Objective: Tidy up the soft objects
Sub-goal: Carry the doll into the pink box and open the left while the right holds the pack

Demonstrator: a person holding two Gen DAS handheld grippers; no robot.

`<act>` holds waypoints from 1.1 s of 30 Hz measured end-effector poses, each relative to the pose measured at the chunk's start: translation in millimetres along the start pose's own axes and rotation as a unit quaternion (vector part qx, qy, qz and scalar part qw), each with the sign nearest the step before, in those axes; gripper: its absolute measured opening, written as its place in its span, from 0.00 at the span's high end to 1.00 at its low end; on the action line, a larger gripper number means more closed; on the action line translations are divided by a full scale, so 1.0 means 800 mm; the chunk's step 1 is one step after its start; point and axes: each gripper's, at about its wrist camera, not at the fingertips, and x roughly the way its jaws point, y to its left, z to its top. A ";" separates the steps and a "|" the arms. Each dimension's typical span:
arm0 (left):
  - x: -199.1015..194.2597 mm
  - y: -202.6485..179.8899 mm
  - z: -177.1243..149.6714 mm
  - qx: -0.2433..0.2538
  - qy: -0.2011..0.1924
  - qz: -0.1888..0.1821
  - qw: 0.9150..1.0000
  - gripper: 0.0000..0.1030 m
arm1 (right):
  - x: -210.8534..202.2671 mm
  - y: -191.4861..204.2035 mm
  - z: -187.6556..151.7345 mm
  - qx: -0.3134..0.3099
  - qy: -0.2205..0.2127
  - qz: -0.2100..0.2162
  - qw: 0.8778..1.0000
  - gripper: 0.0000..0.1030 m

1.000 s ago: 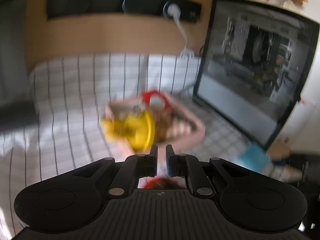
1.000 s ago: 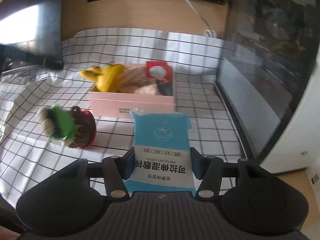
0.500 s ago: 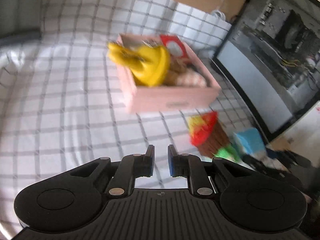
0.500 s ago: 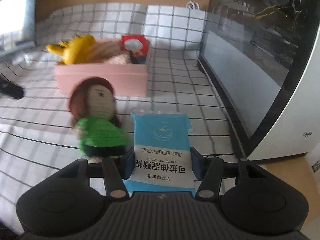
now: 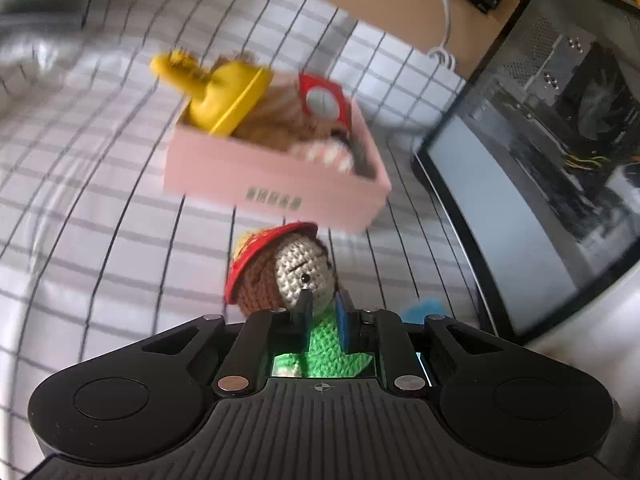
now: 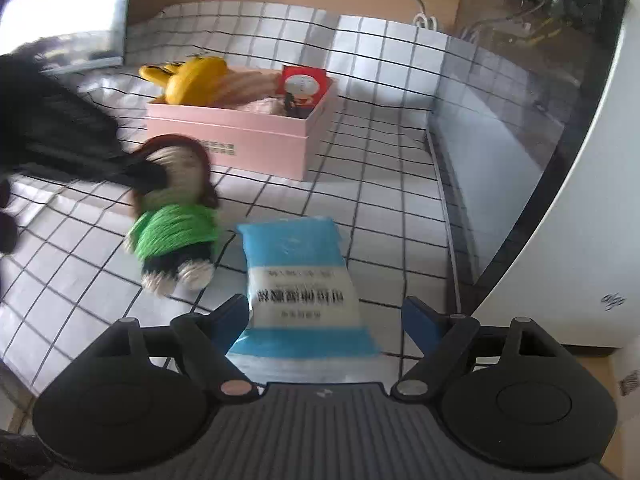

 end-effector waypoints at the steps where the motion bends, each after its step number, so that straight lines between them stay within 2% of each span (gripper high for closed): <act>1: 0.006 -0.011 -0.001 0.005 -0.012 0.010 1.000 0.85 | 0.001 -0.003 -0.004 0.001 -0.007 0.011 1.000 0.19; 2: 0.015 -0.023 -0.003 0.015 -0.020 0.018 1.000 0.85 | 0.002 -0.006 -0.009 0.000 -0.014 0.021 1.000 0.19; 4: 0.031 -0.044 -0.012 0.051 -0.007 0.026 0.998 0.85 | 0.008 -0.005 -0.016 -0.016 -0.024 0.030 0.999 0.19; 7: 0.031 -0.067 -0.028 0.135 -0.027 0.055 0.989 0.84 | 0.018 -0.003 -0.026 -0.027 -0.030 0.017 0.999 0.19; 10: 0.027 -0.060 -0.036 0.161 -0.037 0.094 0.982 0.84 | 0.019 -0.007 -0.035 -0.016 -0.038 0.022 0.999 0.19; 15: 0.021 -0.029 -0.022 0.137 -0.046 0.139 0.980 0.83 | 0.023 -0.008 -0.039 -0.038 -0.047 0.036 0.998 0.16; 19: 0.022 -0.034 -0.015 0.097 -0.043 0.152 0.983 0.84 | 0.024 -0.012 -0.041 -0.036 -0.050 0.046 0.997 0.16; 22: 0.003 -0.041 -0.021 0.057 -0.066 0.141 0.986 0.81 | 0.024 -0.014 -0.042 -0.033 -0.052 0.051 0.997 0.16; 24: -0.011 -0.042 -0.024 0.035 -0.081 0.151 0.985 0.81 | 0.023 -0.014 -0.043 -0.036 -0.055 0.052 0.996 0.16; 27: -0.004 -0.024 -0.013 -0.021 -0.074 0.153 0.985 0.81 | 0.023 -0.016 -0.047 -0.025 -0.061 0.055 0.996 0.13; 29: 0.015 -0.013 -0.004 -0.044 -0.052 0.146 0.987 0.79 | 0.024 -0.018 -0.047 -0.012 -0.062 0.057 0.996 0.13; 30: 0.024 -0.013 -0.002 -0.043 -0.045 0.145 0.988 0.77 | 0.025 -0.019 -0.047 -0.010 -0.061 0.059 0.996 0.13; 32: 0.043 -0.023 -0.001 -0.009 -0.033 0.149 0.988 0.74 | 0.026 -0.022 -0.047 -0.006 -0.060 0.063 0.996 0.12; 33: 0.047 -0.028 -0.001 0.002 -0.031 0.153 0.988 0.63 | 0.027 -0.023 -0.047 -0.004 -0.060 0.065 0.996 0.12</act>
